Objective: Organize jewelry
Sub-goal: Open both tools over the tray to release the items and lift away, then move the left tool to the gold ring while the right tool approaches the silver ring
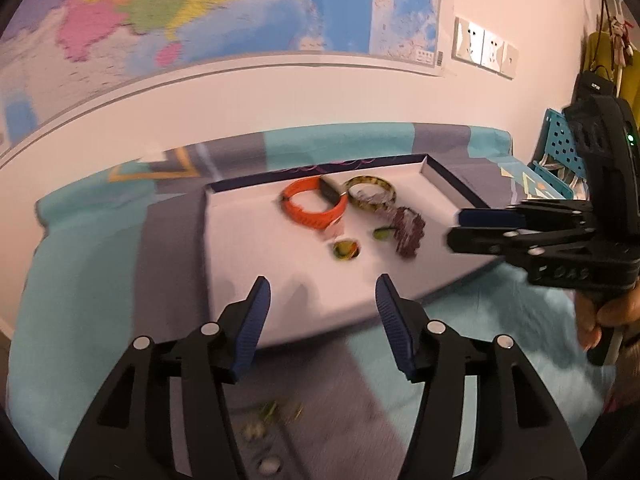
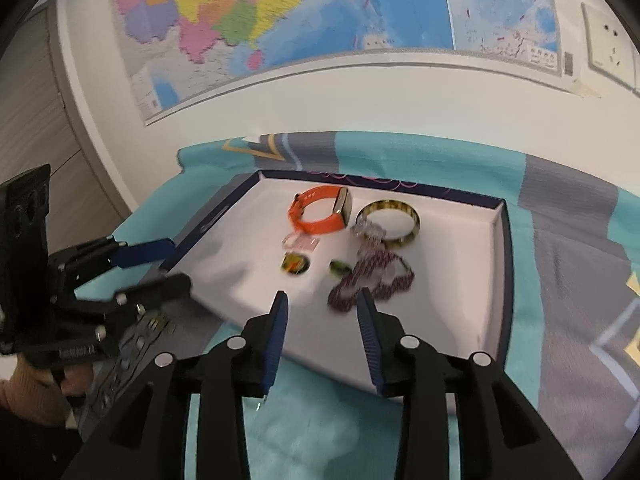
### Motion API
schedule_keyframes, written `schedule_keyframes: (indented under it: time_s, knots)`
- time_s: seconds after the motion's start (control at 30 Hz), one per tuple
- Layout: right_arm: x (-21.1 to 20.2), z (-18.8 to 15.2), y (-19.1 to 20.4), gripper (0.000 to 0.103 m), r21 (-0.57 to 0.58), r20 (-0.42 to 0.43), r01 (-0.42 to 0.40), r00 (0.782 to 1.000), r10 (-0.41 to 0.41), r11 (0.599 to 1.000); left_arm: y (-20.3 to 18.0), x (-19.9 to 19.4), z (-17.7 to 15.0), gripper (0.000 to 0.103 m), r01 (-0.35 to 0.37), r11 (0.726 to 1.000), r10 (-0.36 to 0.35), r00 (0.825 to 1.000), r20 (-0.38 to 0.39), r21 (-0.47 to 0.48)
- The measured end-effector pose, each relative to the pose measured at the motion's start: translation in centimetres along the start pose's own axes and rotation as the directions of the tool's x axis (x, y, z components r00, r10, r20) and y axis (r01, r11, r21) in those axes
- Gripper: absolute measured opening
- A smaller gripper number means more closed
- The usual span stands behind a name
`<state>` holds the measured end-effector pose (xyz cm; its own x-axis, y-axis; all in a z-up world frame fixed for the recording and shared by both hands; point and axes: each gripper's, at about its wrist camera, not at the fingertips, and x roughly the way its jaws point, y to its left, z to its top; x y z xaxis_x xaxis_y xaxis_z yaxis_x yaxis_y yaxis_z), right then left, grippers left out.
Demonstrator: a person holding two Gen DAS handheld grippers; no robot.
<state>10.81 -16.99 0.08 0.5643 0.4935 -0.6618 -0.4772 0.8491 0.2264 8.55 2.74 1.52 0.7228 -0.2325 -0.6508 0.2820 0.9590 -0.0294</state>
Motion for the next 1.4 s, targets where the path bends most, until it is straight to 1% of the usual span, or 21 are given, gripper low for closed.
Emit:
schedule_keyframes:
  time_s: [0.07, 0.13, 0.23, 0.33, 0.47, 0.57, 0.63, 0.8, 0.83, 0.87, 0.9, 0.93, 0.97, 1.03, 1.1, 1.13, 1.17, 1.4]
  knots:
    - [-1.0, -1.1, 0.4, 0.034, -0.001, 0.005, -0.006, 1.0, 0.006, 1.0, 0.7, -1.2, -1.4, 0.055, 0.006, 1.0, -0.006, 1.0, 0.004, -0.012]
    - [-1.4, -2.0, 0.8, 0.036, -0.006, -0.002, -0.014, 1.0, 0.014, 1.0, 1.2, -1.9, -2.4, 0.056, -0.006, 1.0, 0.006, 1.0, 0.002, -0.007]
    - [-1.5, -3.4, 1.6, 0.039, -0.029, -0.032, -0.019, 0.999, 0.018, 0.999, 1.9, -2.9, -3.9, 0.057, -0.012, 1.0, 0.012, 1.0, -0.008, -0.001]
    - [-1.1, -4.4, 2.3, 0.04, -0.036, -0.063, -0.015, 0.998, 0.012, 0.999, 2.2, -2.8, -4.7, 0.057, -0.022, 1.0, 0.022, 0.999, -0.028, 0.003]
    - [-0.1, -5.3, 2.7, 0.04, -0.027, -0.096, -0.026, 0.995, 0.023, 0.999, 2.2, -2.1, -5.1, 0.057, -0.019, 1.0, 0.019, 0.998, -0.054, 0.0]
    - [0.1, -5.6, 3.2, 0.04, -0.029, -0.104, -0.028, 0.994, 0.025, 0.999, 1.7, -1.2, -5.2, 0.057, -0.022, 1.0, 0.023, 0.996, -0.087, 0.014]
    - [0.2, -5.7, 3.3, 0.043, -0.031, -0.105, -0.023, 0.994, 0.019, 0.999, 1.5, -0.7, -5.2, 0.057, -0.031, 0.999, 0.034, 0.994, -0.107, 0.026]
    - [0.4, -6.0, 3.2, 0.044, -0.027, -0.118, -0.018, 0.993, 0.015, 0.999, 1.5, 0.0, -5.3, 0.054, -0.019, 1.0, 0.02, 0.991, -0.134, 0.009]
    - [0.5, -6.0, 3.2, 0.044, -0.025, -0.119, -0.019, 0.993, 0.015, 1.0, 1.6, 0.2, -5.3, 0.051, -0.017, 1.0, 0.018, 0.989, -0.144, 0.003]
    - [0.5, -6.0, 3.2, 0.044, -0.023, -0.118, -0.02, 0.993, 0.017, 1.0, 1.7, 0.5, -5.4, 0.045, -0.014, 1.0, 0.012, 0.987, -0.16, -0.006]
    - [0.4, -6.0, 3.1, 0.045, -0.021, -0.117, -0.021, 0.993, 0.018, 1.0, 1.8, 0.8, -5.4, 0.041, -0.009, 1.0, 0.006, 0.985, -0.174, -0.012]
    - [0.5, -6.0, 3.1, 0.046, -0.021, -0.117, -0.02, 0.993, 0.018, 1.0, 1.9, 0.9, -5.4, 0.037, -0.009, 1.0, 0.006, 0.984, -0.179, -0.017]
    - [0.5, -6.0, 3.1, 0.047, -0.021, -0.116, -0.019, 0.993, 0.017, 1.0, 2.0, 0.9, -5.4, 0.036, -0.005, 1.0, 0.001, 0.984, -0.176, -0.021]
    - [0.5, -6.1, 3.2, 0.047, -0.021, -0.119, -0.022, 0.993, 0.02, 1.0, 2.0, 0.9, -5.4, 0.028, 0.012, 1.0, -0.017, 0.984, -0.176, -0.026]
    - [0.6, -6.1, 3.3, 0.047, -0.023, -0.12, -0.023, 0.993, 0.02, 0.999, 1.8, 0.9, -5.5, 0.027, 0.011, 1.0, -0.014, 0.984, -0.176, -0.018]
    - [0.6, -6.2, 3.3, 0.047, -0.023, -0.12, -0.025, 0.993, 0.022, 0.999, 1.7, 0.9, -5.5, 0.023, 0.015, 1.0, -0.017, 0.984, -0.176, -0.014]
    - [0.6, -6.2, 3.3, 0.047, -0.023, -0.119, -0.026, 0.993, 0.024, 0.999, 1.6, 1.0, -5.5, 0.022, 0.019, 1.0, -0.021, 0.984, -0.176, -0.01]
    - [0.7, -6.2, 3.8, 0.047, -0.037, -0.123, -0.027, 0.992, 0.022, 0.999, 0.2, 0.9, -5.4, 0.021, 0.054, 0.998, -0.05, 0.984, -0.172, 0.021]
